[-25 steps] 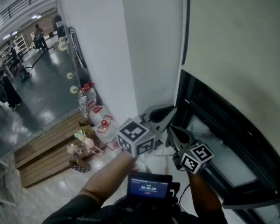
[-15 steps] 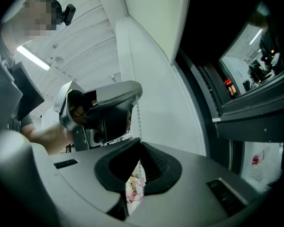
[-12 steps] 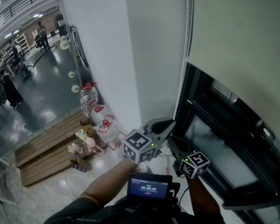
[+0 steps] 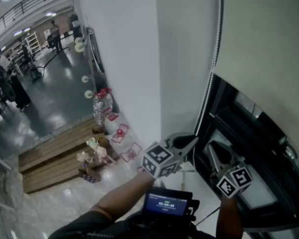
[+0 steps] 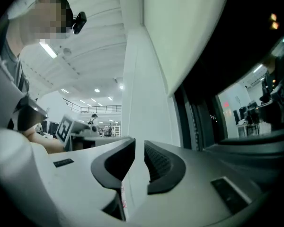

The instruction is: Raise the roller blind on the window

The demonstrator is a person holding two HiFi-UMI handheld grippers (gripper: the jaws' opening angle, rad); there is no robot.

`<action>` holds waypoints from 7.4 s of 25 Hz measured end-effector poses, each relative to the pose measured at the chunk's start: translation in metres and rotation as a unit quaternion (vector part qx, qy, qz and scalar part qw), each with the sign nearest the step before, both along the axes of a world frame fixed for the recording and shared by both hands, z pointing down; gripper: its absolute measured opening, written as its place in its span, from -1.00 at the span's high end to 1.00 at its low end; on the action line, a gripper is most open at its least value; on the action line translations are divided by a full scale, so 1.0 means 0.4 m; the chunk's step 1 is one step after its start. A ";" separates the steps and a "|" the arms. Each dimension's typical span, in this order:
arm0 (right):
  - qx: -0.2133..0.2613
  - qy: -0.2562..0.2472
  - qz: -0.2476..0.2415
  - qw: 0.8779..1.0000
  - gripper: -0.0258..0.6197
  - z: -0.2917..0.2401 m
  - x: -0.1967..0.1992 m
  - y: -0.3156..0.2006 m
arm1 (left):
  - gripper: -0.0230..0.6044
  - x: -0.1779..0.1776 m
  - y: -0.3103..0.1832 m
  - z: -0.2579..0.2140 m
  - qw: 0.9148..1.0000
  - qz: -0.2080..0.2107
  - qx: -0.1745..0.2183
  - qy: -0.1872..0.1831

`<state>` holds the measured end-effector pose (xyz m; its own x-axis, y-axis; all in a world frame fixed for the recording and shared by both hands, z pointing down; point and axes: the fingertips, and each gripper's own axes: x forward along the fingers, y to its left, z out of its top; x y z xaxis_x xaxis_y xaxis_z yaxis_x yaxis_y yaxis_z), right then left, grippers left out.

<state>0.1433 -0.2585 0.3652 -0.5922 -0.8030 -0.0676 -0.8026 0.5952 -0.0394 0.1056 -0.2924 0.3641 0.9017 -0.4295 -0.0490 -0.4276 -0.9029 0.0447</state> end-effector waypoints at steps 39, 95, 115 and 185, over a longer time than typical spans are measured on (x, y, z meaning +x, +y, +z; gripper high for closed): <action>0.061 -0.065 -0.052 0.995 0.89 -0.145 -0.115 -0.056 | 0.93 0.025 0.053 0.166 0.997 0.025 -0.055 -0.039; -0.065 -0.051 -0.043 0.996 0.90 0.139 -0.111 -0.073 | 0.90 0.013 -0.008 -0.119 0.998 0.001 0.057 0.037; 0.041 -0.036 0.010 0.998 0.75 -0.093 -0.003 -0.038 | 0.90 0.012 -0.005 -0.044 0.999 0.004 0.037 0.022; 0.017 -0.095 -0.049 0.994 0.88 0.000 -0.133 -0.065 | 0.91 0.011 -0.003 -0.210 0.996 0.019 0.080 0.034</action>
